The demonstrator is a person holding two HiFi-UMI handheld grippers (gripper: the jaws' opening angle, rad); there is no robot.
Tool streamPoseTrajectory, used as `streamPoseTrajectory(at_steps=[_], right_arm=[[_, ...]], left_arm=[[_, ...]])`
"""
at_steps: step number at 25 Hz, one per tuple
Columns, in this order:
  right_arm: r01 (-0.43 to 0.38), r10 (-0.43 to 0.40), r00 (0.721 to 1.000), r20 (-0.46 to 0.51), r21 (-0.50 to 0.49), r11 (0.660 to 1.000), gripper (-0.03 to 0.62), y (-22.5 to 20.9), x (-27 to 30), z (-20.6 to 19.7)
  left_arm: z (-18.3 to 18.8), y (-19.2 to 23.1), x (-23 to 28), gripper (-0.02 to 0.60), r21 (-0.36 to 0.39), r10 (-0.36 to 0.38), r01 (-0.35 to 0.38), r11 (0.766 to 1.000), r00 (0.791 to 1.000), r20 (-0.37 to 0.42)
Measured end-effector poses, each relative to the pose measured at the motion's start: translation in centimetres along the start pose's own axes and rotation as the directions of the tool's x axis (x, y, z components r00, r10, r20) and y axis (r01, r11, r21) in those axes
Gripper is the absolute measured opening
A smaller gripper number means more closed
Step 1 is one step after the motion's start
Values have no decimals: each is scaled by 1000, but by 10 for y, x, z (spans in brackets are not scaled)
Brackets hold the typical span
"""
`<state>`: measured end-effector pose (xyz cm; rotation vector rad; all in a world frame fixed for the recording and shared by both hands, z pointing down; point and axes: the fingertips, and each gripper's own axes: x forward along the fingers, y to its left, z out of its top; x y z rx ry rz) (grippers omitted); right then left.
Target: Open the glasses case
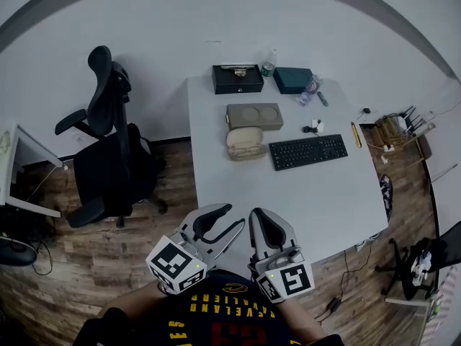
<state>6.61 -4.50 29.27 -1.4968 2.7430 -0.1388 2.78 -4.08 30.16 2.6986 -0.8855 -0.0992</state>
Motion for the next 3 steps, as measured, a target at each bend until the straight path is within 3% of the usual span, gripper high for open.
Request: streamPoseTrajectory(at_steps=[3], right_arm=[[2,-2,1000,-5,5,1000,25,-2,6,-3]], left_arm=[[0,5,2,172,-3,-2,2,1000,1000,-4]])
